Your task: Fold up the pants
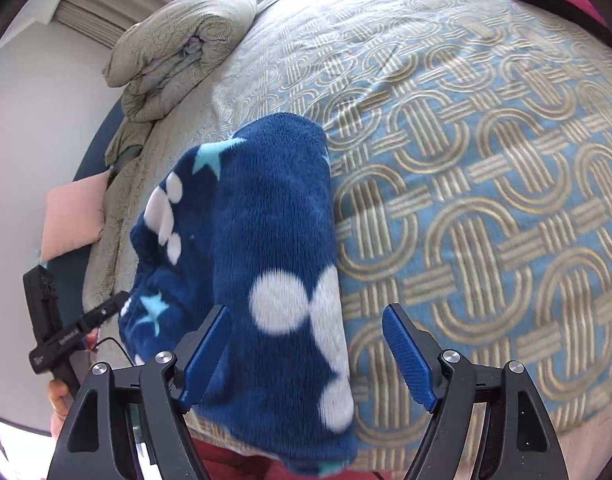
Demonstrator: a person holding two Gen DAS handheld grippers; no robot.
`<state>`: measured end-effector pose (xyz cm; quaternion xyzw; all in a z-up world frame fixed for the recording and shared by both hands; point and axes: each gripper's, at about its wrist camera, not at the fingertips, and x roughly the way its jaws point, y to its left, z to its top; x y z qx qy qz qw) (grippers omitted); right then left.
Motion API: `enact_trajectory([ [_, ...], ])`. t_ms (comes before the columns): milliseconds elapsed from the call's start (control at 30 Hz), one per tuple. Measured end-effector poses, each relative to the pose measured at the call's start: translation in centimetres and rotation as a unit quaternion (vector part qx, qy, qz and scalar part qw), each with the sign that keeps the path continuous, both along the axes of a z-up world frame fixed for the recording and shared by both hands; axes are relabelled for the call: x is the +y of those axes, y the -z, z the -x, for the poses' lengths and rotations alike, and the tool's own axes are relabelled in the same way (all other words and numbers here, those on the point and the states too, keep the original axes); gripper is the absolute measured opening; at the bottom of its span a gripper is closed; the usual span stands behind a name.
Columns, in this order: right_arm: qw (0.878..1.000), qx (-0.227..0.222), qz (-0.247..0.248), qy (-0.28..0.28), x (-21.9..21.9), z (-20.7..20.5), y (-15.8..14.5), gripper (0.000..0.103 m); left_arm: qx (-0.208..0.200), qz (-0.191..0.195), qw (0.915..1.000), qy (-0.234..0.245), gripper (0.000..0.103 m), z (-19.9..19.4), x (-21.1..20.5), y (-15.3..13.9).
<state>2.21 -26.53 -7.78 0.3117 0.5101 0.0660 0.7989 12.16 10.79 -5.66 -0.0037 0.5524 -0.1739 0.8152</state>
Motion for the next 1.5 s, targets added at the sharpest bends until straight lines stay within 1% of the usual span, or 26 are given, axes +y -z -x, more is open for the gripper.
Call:
enact_trajectory([
  [67,1.000,0.006,-0.009,-0.006,0.1,-1.4,0.7,0.080,0.011,0.011,0.9999,-0.003,0.090,-0.8,0.0,0.8],
  [100,1.000,0.008,-0.013,-0.009,0.2,-1.9,1.0,0.080,0.013,0.015,0.9998,-0.004,0.093,-1.3,0.1,1.1],
  [133,1.000,0.010,-0.018,-0.012,0.3,-2.4,1.3,0.080,0.014,0.020,0.9997,-0.005,0.100,-1.6,0.2,1.4],
  [167,0.999,0.012,-0.026,-0.016,0.3,-3.0,1.6,0.081,0.016,0.023,0.9996,-0.007,0.102,-2.1,0.4,2.0],
  [233,0.999,0.014,-0.042,-0.021,0.4,-3.9,2.2,0.082,0.032,0.041,0.9986,-0.004,0.102,-2.9,0.5,3.0],
  [333,0.997,0.017,-0.061,-0.036,0.8,-5.3,3.1,0.083,0.059,0.082,0.9949,-0.002,0.103,-3.7,0.7,4.2],
  [467,0.996,0.010,-0.062,-0.060,1.7,-6.6,3.4,0.088,0.084,0.125,0.9886,0.003,0.103,-4.1,0.5,5.6],
  [567,0.996,0.009,-0.049,-0.080,2.8,-7.7,3.3,0.092,0.096,0.133,0.9864,0.008,0.103,-4.2,-0.1,6.4],
  [600,0.995,0.009,-0.042,-0.086,3.3,-8.1,3.3,0.092,0.097,0.132,0.9864,0.013,0.103,-4.3,-0.4,6.4],
  [633,0.995,0.008,-0.031,-0.094,3.9,-8.3,3.1,0.089,0.092,0.130,0.9870,0.017,0.096,-4.2,-0.5,6.2],
  [667,0.995,0.007,-0.016,-0.096,4.3,-8.5,2.8,0.074,0.085,0.135,0.9869,0.023,0.088,-4.2,-0.7,5.9],
  [700,0.996,0.008,-0.003,-0.093,4.6,-8.5,2.6,0.059,0.079,0.146,0.9855,0.035,0.069,-4.0,-0.9,5.3],
  [733,0.996,0.006,0.002,-0.086,4.6,-8.5,2.1,0.053,0.068,0.137,0.9875,0.037,0.060,-3.7,-1.2,4.4],
  [767,0.997,0.001,-0.001,-0.080,4.6,-8.3,1.5,0.045,0.056,0.125,0.9896,0.041,0.056,-3.4,-1.6,3.6],
  [800,0.997,-0.005,-0.002,-0.075,4.6,-8.0,0.8,0.042,0.045,0.114,0.9914,0.048,0.052,-3.1,-1.9,2.9],
  [867,0.997,-0.016,0.005,-0.073,4.8,-7.5,-0.4,0.040,0.014,0.084,0.9942,0.066,0.050,-2.1,-3.2,1.0],
  [900,0.997,-0.020,0.012,-0.074,4.9,-7.3,-1.0,0.040,0.001,0.076,0.9943,0.074,0.050,-1.6,-3.7,0.2],
  [967,0.997,-0.033,0.015,-0.067,4.3,-6.4,-2.3,0.040,-0.012,0.079,0.9932,0.084,0.050,-1.4,-4.4,-1.1],
  [1033,0.997,-0.047,0.009,-0.053,2.9,-5.6,-3.4,0.040,-0.020,0.094,0.9903,0.100,0.050,-1.4,-5.4,-2.6],
  [1100,0.998,-0.058,-0.001,-0.031,0.7,-4.6,-4.5,0.040,-0.029,0.104,0.9868,0.120,0.050,-1.8,-7.6,-4.0],
  [1167,0.998,-0.065,0.000,-0.008,-1.4,-3.8,-5.4,0.041,-0.038,0.103,0.9834,0.144,0.050,-2.4,-10.3,-5.1],
  [1233,0.998,-0.067,0.009,0.019,-3.8,-2.7,-6.2,0.041,-0.047,0.098,0.9786,0.175,0.050,-2.9,-14.4,-6.0],
  [1333,0.995,-0.069,0.028,0.068,-8.0,-1.1,-7.2,0.041,-0.050,0.097,0.9713,0.211,0.050,-3.9,-19.9,-6.5],
  [1400,0.992,-0.068,0.039,0.102,-11.1,-0.3,-7.6,0.042,-0.054,0.093,0.9649,0.239,0.050,-4.6,-24.2,-6.6],
  [1500,0.986,-0.060,0.041,0.153,-16.0,0.3,-7.8,0.043,-0.059,0.081,0.9553,0.278,0.050,-5.4,-30.5,-6.9],
])
